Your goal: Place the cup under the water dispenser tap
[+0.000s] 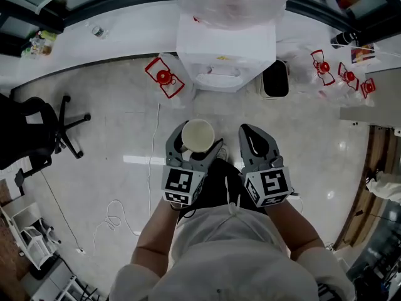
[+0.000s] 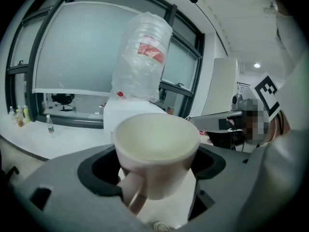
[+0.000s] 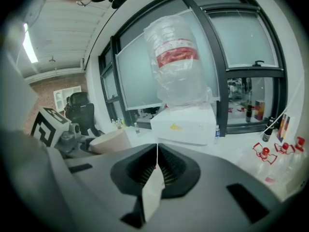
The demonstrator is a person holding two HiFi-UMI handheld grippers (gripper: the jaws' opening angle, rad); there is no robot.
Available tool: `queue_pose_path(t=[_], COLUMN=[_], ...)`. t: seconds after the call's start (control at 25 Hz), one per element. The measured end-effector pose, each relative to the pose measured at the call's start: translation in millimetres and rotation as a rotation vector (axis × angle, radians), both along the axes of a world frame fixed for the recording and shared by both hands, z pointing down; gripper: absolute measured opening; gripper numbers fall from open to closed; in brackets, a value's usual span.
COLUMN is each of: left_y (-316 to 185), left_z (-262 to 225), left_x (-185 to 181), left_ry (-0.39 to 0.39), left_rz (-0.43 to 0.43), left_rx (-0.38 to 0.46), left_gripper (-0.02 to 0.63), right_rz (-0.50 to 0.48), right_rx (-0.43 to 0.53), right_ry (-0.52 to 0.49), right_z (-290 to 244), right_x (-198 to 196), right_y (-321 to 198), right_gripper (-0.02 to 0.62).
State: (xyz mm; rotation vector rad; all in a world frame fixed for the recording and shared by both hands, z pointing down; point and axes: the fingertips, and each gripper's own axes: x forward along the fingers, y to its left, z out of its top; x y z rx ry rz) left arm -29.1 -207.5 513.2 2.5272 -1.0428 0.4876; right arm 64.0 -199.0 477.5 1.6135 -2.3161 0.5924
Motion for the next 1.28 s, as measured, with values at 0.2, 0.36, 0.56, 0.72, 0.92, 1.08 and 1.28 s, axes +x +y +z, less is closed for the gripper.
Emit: queue_pose_path(t=[0.2,0.36,0.56,0.72,0.92,1.08,1.28], left_y=[-25,-44,-76,-90,-113,-139,-170], left_z=[40,81,137,187,247,287,319], left_x=[1,-4,-12,-5,18,28,32], left_ry=[-0.011,-0.047,-0.04,-0.054,-0.076,-0.097,-0.143], left_rz=[0.008,0.008,-0.037,-0.03,-0.013,0.0,0.018], left_rx=[0.003,-0.006,-0.045,-0.044,0.002,0.03,0.063], left_gripper=[0.439,0.44,0.44,0.439,0.439,0.44,0.439], right_rz=[0.004,0.029,0.042,0.073,0.086,0.071,0.092], right_rx=[-0.016,-0.038,-0.006,-0.009,-0.046,-0.053,-0.114], right_ry=[0.009,0.02,0.036,0.061,0.068,0.099,0.119], right_z=[32,68,104,144,200,234,268], right_x=[-4,-7,-8,-2,5,7,10], right_y=[-28,-41,-60,-67,-73,-74,-81], right_gripper=[0.029,0.029,0.029,0.029,0.029,0.029,0.029])
